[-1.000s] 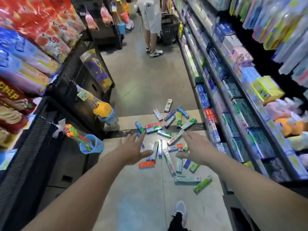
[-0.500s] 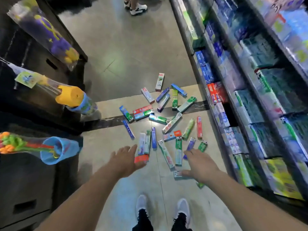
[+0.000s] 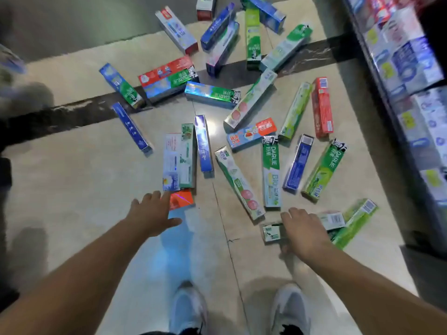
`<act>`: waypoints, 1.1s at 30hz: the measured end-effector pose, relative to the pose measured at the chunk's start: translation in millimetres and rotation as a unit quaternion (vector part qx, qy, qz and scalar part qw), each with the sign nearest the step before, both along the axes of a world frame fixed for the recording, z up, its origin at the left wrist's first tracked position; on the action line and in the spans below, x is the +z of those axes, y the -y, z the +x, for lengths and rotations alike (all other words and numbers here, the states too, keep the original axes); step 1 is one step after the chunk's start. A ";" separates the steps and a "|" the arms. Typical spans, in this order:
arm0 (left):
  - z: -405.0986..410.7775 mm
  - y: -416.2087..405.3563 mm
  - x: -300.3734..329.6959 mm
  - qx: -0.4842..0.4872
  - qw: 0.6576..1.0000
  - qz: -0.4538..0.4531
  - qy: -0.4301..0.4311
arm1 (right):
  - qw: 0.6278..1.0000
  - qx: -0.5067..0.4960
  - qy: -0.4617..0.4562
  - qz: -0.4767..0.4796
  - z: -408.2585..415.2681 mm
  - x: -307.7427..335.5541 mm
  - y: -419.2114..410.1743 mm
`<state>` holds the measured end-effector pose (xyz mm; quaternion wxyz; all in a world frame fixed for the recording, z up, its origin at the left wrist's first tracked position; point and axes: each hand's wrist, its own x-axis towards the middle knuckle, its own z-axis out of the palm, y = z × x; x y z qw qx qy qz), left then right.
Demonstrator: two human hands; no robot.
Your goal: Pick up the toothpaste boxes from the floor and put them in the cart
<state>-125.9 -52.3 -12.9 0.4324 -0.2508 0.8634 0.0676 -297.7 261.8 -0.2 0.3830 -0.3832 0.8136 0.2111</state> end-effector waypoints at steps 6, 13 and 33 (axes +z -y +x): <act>8.2 6.3 -82.3 -0.069 0.994 -0.085 -0.006 | 0.996 0.074 -0.027 0.050 2.8 -79.9 -9.2; 3.9 -4.1 -21.8 0.010 0.998 -0.045 -0.031 | 0.998 -0.051 0.007 -0.044 -4.9 -13.2 4.8; -154.4 -65.6 699.6 -0.065 0.942 0.123 -0.307 | 0.782 -0.497 -0.006 -0.376 -19.9 681.0 8.8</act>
